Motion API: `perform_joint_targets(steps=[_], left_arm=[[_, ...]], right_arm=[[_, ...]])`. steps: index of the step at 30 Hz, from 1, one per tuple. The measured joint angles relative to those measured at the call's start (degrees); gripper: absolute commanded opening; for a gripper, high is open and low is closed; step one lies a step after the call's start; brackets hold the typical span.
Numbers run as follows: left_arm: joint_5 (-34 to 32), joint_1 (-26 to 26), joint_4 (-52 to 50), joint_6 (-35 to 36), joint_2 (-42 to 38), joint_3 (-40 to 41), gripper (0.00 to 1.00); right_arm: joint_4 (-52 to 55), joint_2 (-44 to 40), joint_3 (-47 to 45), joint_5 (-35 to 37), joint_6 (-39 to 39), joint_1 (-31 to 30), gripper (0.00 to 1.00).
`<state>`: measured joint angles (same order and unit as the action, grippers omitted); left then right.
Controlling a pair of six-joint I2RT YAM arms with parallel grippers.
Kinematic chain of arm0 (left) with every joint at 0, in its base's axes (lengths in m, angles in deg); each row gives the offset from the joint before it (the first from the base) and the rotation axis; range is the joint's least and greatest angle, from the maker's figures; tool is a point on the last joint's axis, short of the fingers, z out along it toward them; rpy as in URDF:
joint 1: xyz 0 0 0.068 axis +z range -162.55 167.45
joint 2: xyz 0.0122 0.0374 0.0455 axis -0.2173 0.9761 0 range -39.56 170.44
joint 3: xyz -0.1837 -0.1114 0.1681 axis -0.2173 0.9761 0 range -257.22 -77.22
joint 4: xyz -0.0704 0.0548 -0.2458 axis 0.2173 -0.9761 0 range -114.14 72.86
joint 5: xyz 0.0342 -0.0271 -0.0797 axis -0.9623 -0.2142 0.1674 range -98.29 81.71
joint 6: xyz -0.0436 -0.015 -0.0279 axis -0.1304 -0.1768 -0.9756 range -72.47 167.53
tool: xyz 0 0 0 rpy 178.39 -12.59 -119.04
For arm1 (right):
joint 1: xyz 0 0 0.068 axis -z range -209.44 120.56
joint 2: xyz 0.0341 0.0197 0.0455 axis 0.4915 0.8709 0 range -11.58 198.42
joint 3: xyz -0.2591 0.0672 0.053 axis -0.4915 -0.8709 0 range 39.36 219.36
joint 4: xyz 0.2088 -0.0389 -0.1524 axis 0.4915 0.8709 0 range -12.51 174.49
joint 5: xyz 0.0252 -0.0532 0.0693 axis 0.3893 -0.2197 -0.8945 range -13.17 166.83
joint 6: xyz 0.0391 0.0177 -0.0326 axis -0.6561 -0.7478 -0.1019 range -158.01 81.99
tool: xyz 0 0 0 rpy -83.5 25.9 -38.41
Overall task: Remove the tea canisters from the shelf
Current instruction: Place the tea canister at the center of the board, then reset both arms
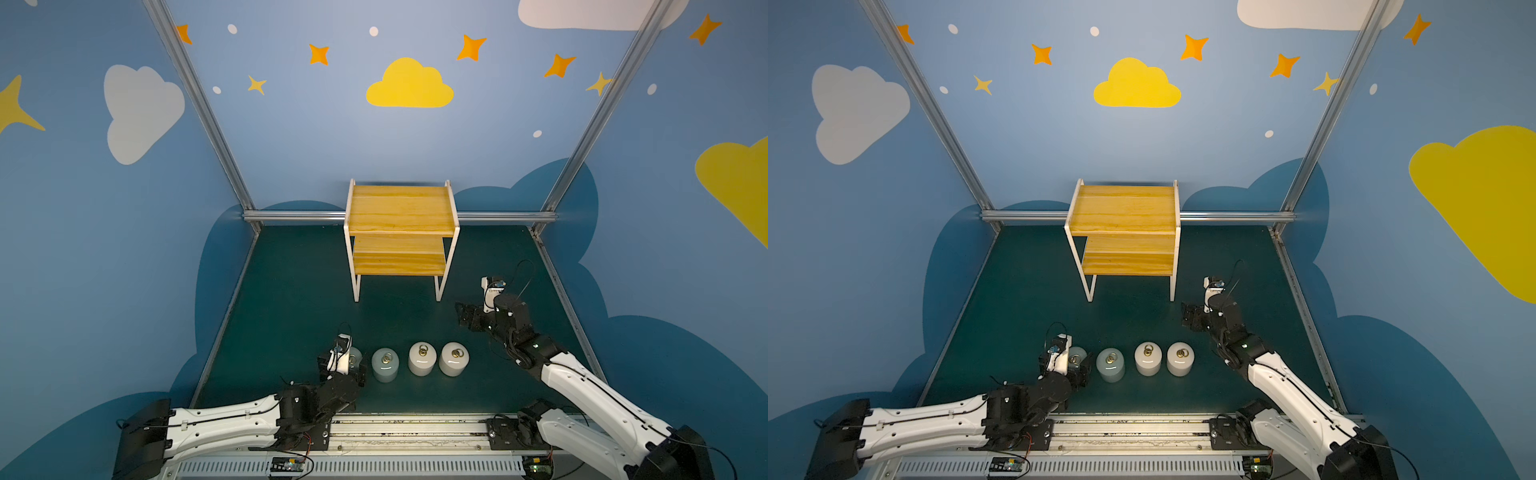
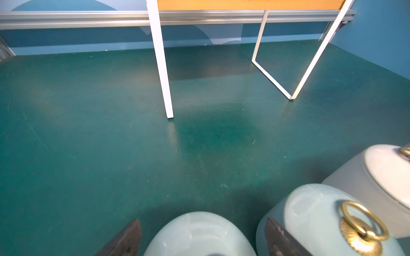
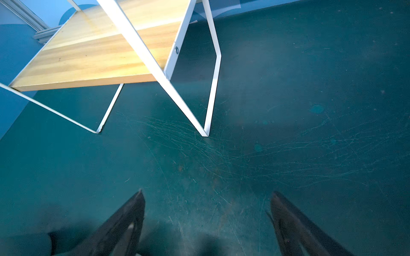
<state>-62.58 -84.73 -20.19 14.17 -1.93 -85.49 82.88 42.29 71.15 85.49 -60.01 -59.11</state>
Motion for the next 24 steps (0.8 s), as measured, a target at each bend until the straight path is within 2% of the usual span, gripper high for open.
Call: perform_joint_targets(steps=[9,15,19,24], left_arm=[[0.1,0.0,0.2,4.8,-2.9,-2.7,0.89],[2.1,2.1,1.7,13.4,-4.8,-6.8,0.95],[9.4,12.7,1.4,18.2,-7.0,-12.3,0.97],[22.7,34.3,2.2,23.2,-5.6,-16.2,1.0]], right_arm=[[0.0,0.9,0.0,-0.2,0.2,0.3,0.91],[0.1,1.8,0.8,-0.4,1.2,1.9,0.91],[-0.1,3.7,3.2,-1.0,2.0,5.1,0.91],[-0.5,8.3,6.0,-2.2,3.8,11.3,0.91]])
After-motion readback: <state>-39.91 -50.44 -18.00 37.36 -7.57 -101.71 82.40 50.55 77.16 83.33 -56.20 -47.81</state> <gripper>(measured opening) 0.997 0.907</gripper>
